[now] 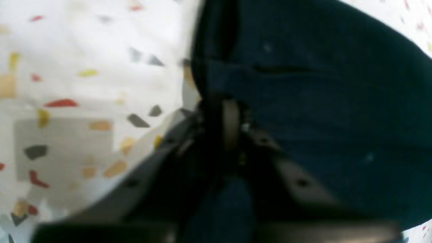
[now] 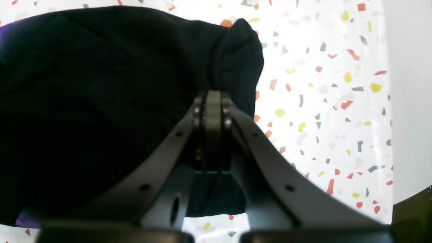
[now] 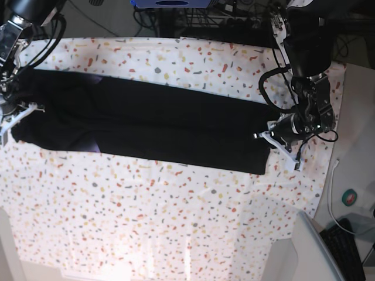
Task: Layout the t-shirt on the table in an organized manner, then fold the t-shirt properly
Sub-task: 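Release the strip end and move the left gripper to the strip's middle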
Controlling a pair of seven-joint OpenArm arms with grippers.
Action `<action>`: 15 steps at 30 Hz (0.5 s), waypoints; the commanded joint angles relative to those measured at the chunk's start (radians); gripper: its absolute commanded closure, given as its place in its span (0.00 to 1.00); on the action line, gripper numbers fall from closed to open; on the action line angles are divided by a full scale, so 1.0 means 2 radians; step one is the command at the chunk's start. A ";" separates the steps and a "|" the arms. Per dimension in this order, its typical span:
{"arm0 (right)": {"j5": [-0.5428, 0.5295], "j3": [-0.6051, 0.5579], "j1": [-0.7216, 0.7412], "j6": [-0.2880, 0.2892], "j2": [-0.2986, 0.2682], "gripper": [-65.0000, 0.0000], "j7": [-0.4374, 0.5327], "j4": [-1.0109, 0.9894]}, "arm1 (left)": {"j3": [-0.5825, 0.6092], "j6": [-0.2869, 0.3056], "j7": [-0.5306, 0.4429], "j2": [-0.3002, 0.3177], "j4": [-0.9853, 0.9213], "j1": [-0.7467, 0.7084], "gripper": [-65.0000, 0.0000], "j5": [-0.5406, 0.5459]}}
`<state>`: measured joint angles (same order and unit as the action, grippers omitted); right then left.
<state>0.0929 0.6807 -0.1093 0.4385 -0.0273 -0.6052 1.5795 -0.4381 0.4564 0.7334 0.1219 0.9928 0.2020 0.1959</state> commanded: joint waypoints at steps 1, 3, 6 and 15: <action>-0.003 0.001 0.004 0.001 -0.006 1.00 0.009 0.008 | -0.004 0.002 0.005 0.007 0.008 0.005 1.00 -0.002; -0.003 0.001 -0.002 0.001 -0.006 1.00 0.010 0.008 | -0.005 0.002 0.004 0.011 0.017 0.003 1.00 -0.002; -0.003 0.001 -0.003 0.001 -0.006 1.00 0.011 0.008 | -0.005 0.002 0.004 0.019 0.062 -0.019 1.00 -0.002; -0.003 0.001 -0.008 0.001 -0.006 1.00 0.011 0.009 | 0.001 -0.002 0.010 0.013 0.295 -0.121 1.00 -0.007</action>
<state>0.0929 0.6811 -0.1341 0.4385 -0.0273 -0.6014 1.5795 -0.4332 0.4496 0.7734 0.1371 1.5711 -0.0513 0.1703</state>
